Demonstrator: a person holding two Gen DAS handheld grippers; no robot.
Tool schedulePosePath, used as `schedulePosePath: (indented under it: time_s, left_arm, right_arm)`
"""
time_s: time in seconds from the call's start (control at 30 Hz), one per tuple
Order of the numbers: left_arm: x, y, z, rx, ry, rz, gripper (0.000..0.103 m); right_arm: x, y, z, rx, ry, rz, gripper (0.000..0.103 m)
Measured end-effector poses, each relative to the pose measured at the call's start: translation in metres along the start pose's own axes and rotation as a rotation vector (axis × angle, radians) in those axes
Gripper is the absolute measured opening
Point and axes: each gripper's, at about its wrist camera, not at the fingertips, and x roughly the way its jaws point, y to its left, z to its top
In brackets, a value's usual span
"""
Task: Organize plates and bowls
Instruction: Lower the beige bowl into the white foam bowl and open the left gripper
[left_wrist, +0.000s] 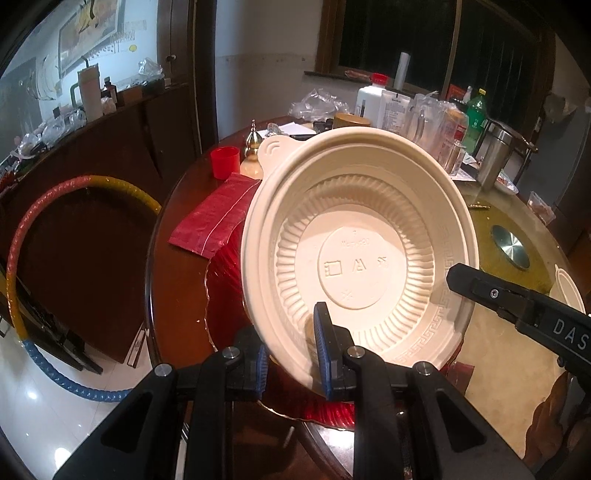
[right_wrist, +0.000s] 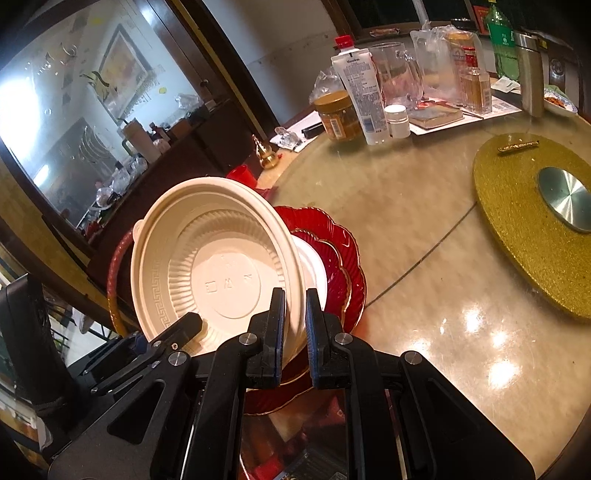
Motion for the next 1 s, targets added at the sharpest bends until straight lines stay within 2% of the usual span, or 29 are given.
schedulePosePath:
  time_s: [1.0]
  left_arm:
    - [0.017, 0.008, 0.002, -0.013, 0.058, -0.013, 0.022]
  right_arm:
    - [0.011, 0.001, 0.004, 0.015, 0.054, -0.038, 0.01]
